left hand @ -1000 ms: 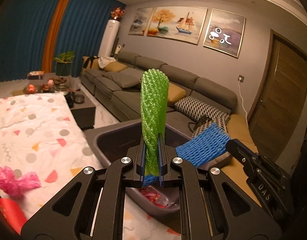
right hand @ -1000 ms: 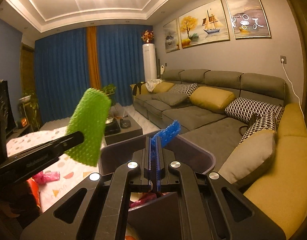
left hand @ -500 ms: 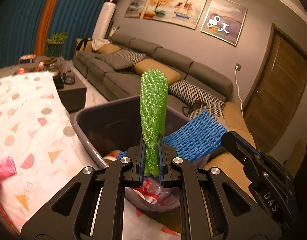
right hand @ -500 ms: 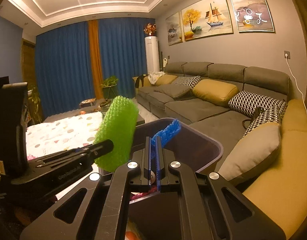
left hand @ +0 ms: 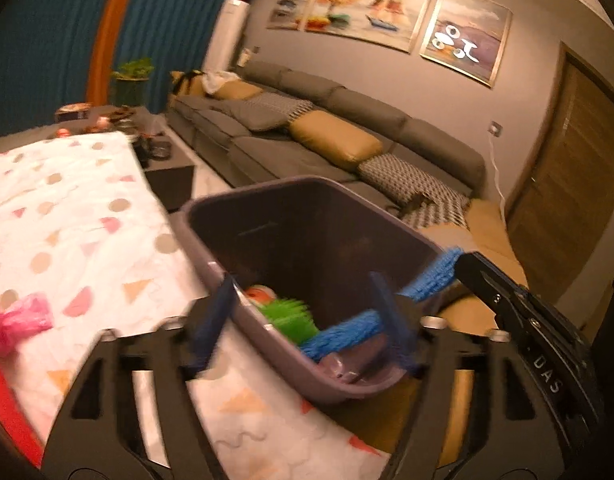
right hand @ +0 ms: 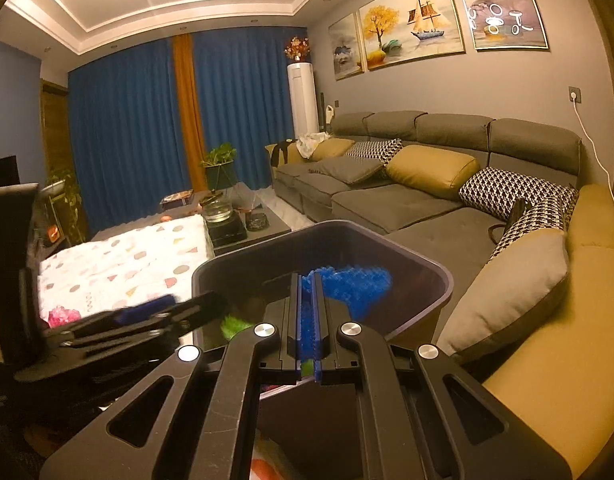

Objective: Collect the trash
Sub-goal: 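Move both open tools back over the black bag and red cup, then grasp the black plastic bag with the left tool while the right grasps the red cup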

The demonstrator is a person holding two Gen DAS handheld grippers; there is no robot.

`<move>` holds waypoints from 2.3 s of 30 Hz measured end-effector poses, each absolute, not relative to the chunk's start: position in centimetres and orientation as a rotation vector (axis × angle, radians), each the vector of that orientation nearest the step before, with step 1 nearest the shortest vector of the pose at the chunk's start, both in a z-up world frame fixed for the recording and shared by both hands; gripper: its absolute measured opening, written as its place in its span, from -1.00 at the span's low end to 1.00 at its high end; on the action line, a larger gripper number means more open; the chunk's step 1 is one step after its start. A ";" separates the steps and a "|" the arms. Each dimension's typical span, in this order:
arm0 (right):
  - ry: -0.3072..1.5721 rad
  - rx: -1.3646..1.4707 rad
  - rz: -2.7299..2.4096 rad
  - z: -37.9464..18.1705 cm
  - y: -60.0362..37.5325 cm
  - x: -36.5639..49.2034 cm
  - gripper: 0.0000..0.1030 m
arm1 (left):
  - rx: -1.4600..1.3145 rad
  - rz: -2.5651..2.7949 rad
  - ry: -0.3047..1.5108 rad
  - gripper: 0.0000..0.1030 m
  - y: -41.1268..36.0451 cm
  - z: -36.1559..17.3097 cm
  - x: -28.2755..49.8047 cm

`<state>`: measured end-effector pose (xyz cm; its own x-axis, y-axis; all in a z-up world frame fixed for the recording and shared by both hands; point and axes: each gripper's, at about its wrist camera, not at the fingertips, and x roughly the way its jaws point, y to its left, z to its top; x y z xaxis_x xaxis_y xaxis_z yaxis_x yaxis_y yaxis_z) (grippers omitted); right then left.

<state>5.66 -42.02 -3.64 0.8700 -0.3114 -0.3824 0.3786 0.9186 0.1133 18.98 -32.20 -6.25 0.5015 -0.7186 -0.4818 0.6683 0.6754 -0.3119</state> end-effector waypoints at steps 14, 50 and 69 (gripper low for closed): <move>0.401 0.214 -0.349 -4.0 -41.8 6.9 -0.68 | -0.115 -0.636 0.524 0.80 -21.5 -3.7 13.6; 0.501 0.009 -0.052 -6.5 -22.3 6.3 0.49 | -0.210 -0.153 0.517 0.86 0.9 -4.3 10.0; 0.642 -0.193 0.042 -9.3 -16.7 10.9 -0.27 | -0.215 -0.125 0.524 0.86 2.2 -4.8 10.6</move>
<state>10.89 -16.68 -9.26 0.8006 -0.0210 -0.5988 -0.0985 0.9812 -0.1661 10.62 2.19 -4.85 0.8592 -0.1728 -0.4816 0.0632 0.9699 -0.2352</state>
